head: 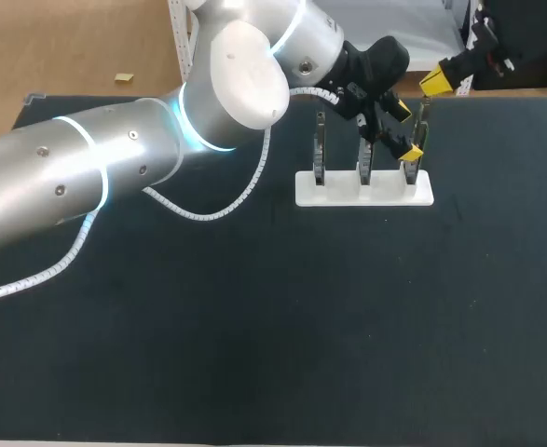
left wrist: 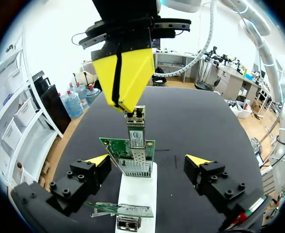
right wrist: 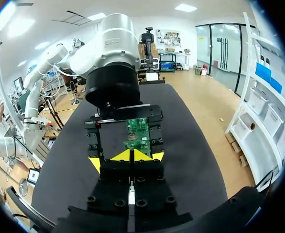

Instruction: Pick up the optical module with the left hand, and insert it into the network port with the right hand.

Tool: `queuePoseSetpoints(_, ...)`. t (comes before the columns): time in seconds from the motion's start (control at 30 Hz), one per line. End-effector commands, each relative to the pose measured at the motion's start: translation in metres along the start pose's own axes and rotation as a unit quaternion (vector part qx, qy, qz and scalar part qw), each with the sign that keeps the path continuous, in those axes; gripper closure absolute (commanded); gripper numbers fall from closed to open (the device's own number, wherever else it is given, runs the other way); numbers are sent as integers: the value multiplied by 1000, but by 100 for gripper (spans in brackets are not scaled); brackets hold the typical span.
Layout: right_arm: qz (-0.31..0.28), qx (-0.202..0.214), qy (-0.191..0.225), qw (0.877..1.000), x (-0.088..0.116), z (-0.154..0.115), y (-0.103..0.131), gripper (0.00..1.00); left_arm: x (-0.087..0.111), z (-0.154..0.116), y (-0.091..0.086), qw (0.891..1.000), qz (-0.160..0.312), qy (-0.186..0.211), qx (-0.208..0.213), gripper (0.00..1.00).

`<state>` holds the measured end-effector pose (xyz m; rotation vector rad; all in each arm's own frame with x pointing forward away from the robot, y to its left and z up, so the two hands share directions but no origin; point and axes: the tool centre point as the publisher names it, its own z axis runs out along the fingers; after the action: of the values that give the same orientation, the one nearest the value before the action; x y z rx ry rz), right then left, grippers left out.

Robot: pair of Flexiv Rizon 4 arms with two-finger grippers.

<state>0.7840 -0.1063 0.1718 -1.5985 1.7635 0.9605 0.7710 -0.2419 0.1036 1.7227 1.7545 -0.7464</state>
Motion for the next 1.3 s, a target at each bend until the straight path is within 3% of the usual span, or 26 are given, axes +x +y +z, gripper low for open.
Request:
queuePoseSetpoints(0.03, 3, -2, 0, 1000, 3, 3, -1, 100, -1, 1, 3, 1000, -1, 3, 2, 0)
queuePoseSetpoints(0.6, 32, -14, 7, 999, 24, 16, 1, 100, -1, 1, 3, 1000, -1, 3, 2, 0)
queuePoseSetpoints(1.3, 49, -19, 13, 999, 36, 25, -1, 100, -1, 1, 3, 1000, -1, 3, 2, 0)
